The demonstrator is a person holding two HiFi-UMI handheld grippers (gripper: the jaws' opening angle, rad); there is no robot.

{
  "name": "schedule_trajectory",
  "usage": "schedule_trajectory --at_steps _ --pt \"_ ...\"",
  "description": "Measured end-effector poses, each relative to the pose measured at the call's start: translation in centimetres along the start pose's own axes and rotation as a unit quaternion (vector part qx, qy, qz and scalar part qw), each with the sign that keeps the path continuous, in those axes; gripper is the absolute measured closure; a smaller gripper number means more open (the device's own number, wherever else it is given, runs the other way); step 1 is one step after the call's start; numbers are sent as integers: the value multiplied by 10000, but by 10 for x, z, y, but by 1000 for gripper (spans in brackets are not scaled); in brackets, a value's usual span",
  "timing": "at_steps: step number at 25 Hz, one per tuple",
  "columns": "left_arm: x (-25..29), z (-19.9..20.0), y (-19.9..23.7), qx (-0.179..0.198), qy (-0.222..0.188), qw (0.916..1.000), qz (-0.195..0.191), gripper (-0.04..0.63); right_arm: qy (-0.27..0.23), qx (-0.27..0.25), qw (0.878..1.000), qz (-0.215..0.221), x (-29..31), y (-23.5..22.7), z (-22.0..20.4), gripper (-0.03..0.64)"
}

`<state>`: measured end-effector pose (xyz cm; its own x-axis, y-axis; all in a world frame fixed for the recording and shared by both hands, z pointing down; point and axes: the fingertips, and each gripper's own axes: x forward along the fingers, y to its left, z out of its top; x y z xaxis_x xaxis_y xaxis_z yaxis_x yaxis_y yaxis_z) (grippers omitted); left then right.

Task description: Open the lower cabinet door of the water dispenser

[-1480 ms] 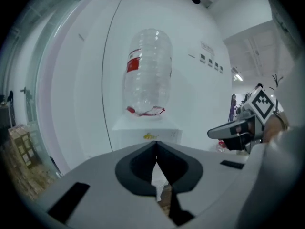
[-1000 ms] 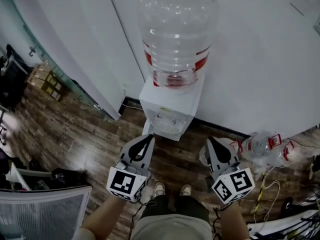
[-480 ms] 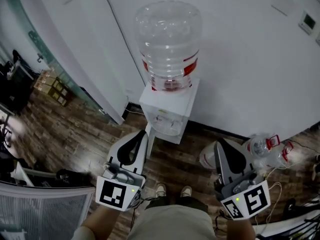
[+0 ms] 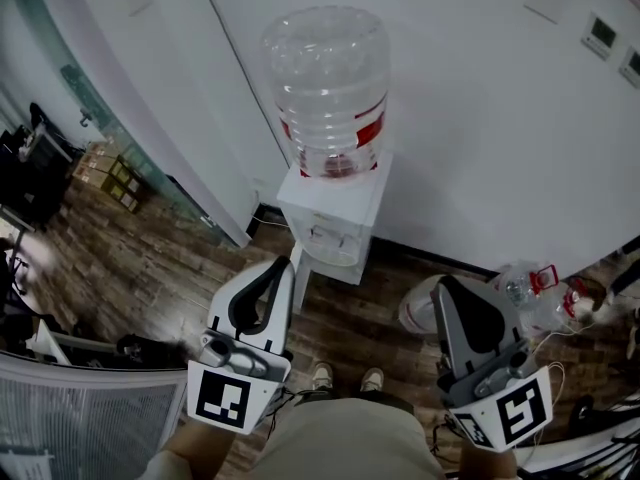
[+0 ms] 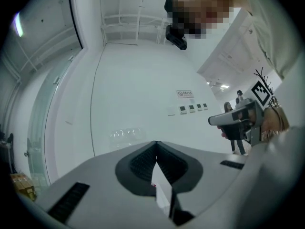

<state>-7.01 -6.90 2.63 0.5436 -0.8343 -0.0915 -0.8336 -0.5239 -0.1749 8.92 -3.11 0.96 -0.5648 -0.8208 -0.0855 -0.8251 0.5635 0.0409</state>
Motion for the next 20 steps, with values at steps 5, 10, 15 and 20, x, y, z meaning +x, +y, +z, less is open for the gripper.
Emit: schedule_trajectory --at_steps 5,10,15,20 --pt "-2 3 0 23 -58 9999 123 589 59 4 10000 -21 -7 -5 -5 609" --pt "-5 2 3 90 -91 9995 274 589 239 -26 9997 -5 -8 -6 -16 609" --pt "-5 -5 -9 133 84 9998 82 589 227 5 9997 42 -10 -4 -17 609" --pt "-6 -10 -15 152 227 9996 43 589 279 -120 9994 142 -9 0 -17 609"
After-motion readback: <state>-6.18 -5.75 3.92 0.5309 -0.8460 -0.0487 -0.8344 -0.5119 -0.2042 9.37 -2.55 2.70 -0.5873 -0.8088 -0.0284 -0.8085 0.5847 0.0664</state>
